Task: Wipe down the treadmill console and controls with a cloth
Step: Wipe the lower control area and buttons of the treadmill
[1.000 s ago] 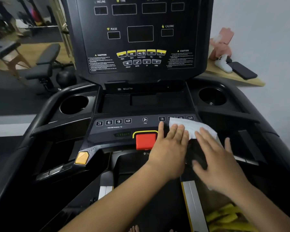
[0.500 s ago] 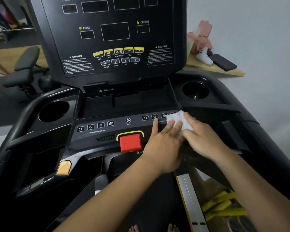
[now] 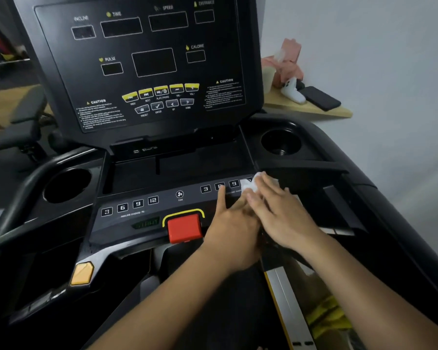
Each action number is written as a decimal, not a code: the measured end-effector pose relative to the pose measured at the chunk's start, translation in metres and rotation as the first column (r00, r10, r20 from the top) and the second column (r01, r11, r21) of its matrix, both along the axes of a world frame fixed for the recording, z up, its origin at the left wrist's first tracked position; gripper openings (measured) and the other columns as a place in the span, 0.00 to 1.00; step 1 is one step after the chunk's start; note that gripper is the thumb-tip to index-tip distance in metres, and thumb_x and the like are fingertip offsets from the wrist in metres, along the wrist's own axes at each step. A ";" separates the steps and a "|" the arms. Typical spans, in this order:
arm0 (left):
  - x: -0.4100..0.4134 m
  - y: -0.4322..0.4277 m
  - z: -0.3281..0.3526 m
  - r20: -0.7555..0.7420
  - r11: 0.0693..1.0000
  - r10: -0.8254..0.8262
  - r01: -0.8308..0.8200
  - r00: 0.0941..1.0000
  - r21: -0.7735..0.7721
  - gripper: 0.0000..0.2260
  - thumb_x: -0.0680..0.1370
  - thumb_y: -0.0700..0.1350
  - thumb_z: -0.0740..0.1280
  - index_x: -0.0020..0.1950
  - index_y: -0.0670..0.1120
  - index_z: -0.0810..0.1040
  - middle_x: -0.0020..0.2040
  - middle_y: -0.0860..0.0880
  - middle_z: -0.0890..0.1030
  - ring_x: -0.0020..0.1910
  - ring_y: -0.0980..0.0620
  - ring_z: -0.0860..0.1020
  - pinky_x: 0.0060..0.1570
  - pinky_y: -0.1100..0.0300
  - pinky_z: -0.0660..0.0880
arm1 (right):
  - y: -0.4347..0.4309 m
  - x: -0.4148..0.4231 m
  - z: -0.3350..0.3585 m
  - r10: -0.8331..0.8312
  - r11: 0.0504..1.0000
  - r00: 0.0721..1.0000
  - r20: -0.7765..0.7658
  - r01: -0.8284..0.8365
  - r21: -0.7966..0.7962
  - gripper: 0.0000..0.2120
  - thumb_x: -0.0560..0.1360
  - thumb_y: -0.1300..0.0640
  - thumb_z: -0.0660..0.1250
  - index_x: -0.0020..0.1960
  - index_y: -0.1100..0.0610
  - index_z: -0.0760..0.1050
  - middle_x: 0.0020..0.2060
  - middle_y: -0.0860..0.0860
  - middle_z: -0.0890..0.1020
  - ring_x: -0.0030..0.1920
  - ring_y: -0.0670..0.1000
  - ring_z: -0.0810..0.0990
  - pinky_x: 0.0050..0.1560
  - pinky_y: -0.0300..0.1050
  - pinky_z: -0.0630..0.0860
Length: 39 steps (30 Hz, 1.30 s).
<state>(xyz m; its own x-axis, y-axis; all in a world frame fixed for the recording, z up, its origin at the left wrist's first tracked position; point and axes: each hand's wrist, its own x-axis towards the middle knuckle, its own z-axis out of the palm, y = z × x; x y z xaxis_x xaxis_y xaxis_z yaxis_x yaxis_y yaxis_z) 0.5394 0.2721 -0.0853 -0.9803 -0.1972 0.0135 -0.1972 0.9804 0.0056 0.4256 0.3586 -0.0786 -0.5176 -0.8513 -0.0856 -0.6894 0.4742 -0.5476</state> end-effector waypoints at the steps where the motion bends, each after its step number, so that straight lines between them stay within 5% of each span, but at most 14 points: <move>1: 0.003 0.001 -0.002 -0.004 1.000 -0.005 0.005 1.000 -0.008 0.36 0.78 0.56 0.63 0.81 0.51 0.50 0.81 0.47 0.53 0.80 0.46 0.47 0.73 0.31 0.38 | 0.007 0.005 -0.002 0.035 0.999 0.999 -0.029 -0.035 -0.009 0.34 0.78 0.34 0.40 0.80 0.49 0.47 0.79 0.43 0.45 0.77 0.41 0.43 0.77 0.48 0.39; 6: 0.013 0.004 -0.010 -0.090 1.000 0.000 0.000 0.996 -0.002 0.33 0.77 0.57 0.66 0.79 0.53 0.58 0.78 0.44 0.64 0.78 0.44 0.59 0.71 0.30 0.43 | 0.056 0.015 -0.020 0.103 0.992 0.982 -0.158 -0.091 0.086 0.37 0.73 0.30 0.31 0.78 0.46 0.39 0.76 0.38 0.36 0.73 0.35 0.31 0.77 0.48 0.36; 9: 0.011 0.005 -0.005 -0.050 0.999 -0.001 0.000 0.999 -0.032 0.33 0.79 0.56 0.63 0.81 0.52 0.53 0.81 0.46 0.54 0.80 0.46 0.51 0.72 0.30 0.36 | 0.026 0.005 -0.010 0.054 0.996 0.986 -0.155 -0.042 0.081 0.37 0.75 0.31 0.32 0.79 0.47 0.45 0.78 0.40 0.41 0.75 0.41 0.38 0.76 0.48 0.35; 12: 0.014 0.000 -0.002 -0.046 0.999 0.036 -0.037 0.998 -0.016 0.33 0.78 0.54 0.62 0.81 0.50 0.54 0.81 0.47 0.55 0.80 0.48 0.51 0.72 0.30 0.37 | -0.007 -0.002 0.002 0.027 0.999 0.991 -0.127 -0.022 0.036 0.36 0.76 0.34 0.36 0.79 0.48 0.50 0.79 0.41 0.45 0.77 0.45 0.51 0.76 0.49 0.40; 18: 0.028 0.000 -0.003 -0.059 0.996 0.086 -0.086 0.995 0.005 0.31 0.80 0.51 0.60 0.81 0.49 0.54 0.81 0.47 0.53 0.80 0.49 0.50 0.72 0.31 0.36 | 0.041 0.019 -0.001 -0.014 0.988 0.982 -0.189 0.042 0.146 0.31 0.77 0.36 0.40 0.79 0.44 0.49 0.74 0.36 0.40 0.70 0.38 0.46 0.76 0.47 0.47; 21: 0.024 0.003 0.000 -0.018 0.995 0.095 -0.095 0.995 -0.010 0.32 0.81 0.53 0.59 0.81 0.49 0.49 0.82 0.47 0.49 0.80 0.49 0.46 0.72 0.32 0.34 | 0.017 0.007 0.000 -0.004 0.995 0.977 -0.213 0.024 0.093 0.32 0.78 0.36 0.38 0.79 0.46 0.52 0.78 0.41 0.47 0.76 0.44 0.54 0.76 0.49 0.44; 24: 0.024 0.000 0.005 -0.011 0.992 0.113 -0.114 0.994 -0.060 0.33 0.80 0.52 0.58 0.81 0.47 0.47 0.82 0.46 0.49 0.80 0.49 0.46 0.72 0.32 0.34 | -0.020 -0.002 -0.002 0.053 0.997 0.971 -0.234 -0.040 0.059 0.32 0.79 0.38 0.40 0.79 0.50 0.52 0.79 0.44 0.46 0.78 0.45 0.46 0.77 0.49 0.43; 30: 0.054 -0.022 -0.006 -0.164 0.990 0.143 -0.139 0.976 0.037 0.24 0.72 0.53 0.67 0.67 0.49 0.77 0.69 0.48 0.77 0.69 0.51 0.74 0.69 0.31 0.53 | 0.034 0.036 -0.029 0.203 0.976 0.900 -0.385 -0.155 0.152 0.36 0.77 0.32 0.31 0.79 0.49 0.44 0.78 0.43 0.41 0.76 0.41 0.34 0.77 0.53 0.36; 33: 0.054 -0.019 0.000 -0.123 0.987 0.156 -0.150 0.980 0.059 0.24 0.77 0.53 0.65 0.73 0.50 0.71 0.75 0.49 0.69 0.75 0.51 0.67 0.72 0.32 0.44 | 0.017 0.025 -0.020 0.183 0.978 0.904 -0.387 -0.126 0.167 0.41 0.73 0.31 0.24 0.79 0.49 0.45 0.77 0.43 0.42 0.77 0.43 0.37 0.76 0.57 0.34; 36: 0.050 -0.022 0.006 -0.102 0.979 0.203 -0.200 0.974 0.041 0.26 0.81 0.53 0.59 0.79 0.53 0.59 0.80 0.50 0.58 0.79 0.52 0.56 0.74 0.34 0.37 | -0.028 0.015 -0.006 0.137 0.986 0.911 -0.389 -0.089 0.139 0.38 0.75 0.32 0.30 0.80 0.50 0.45 0.79 0.45 0.44 0.77 0.45 0.38 0.76 0.58 0.35; 39: 0.061 -0.030 -0.001 -0.134 0.969 0.244 -0.238 0.960 0.061 0.24 0.79 0.53 0.61 0.76 0.52 0.66 0.78 0.49 0.64 0.77 0.52 0.62 0.74 0.33 0.40 | -0.025 0.033 -0.011 0.171 0.982 0.906 -0.387 -0.123 0.146 0.35 0.77 0.34 0.33 0.80 0.50 0.46 0.79 0.46 0.45 0.77 0.45 0.38 0.76 0.58 0.35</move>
<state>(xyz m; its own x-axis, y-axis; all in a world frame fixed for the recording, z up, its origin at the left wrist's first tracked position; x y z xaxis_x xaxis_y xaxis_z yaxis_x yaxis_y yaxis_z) 0.6002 0.2418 -0.0867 -0.8927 -0.4306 0.1329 -0.4214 0.9022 0.0922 0.4587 0.3332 -0.0895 -0.3988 -0.9171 -0.0023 -0.9047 0.3938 -0.1625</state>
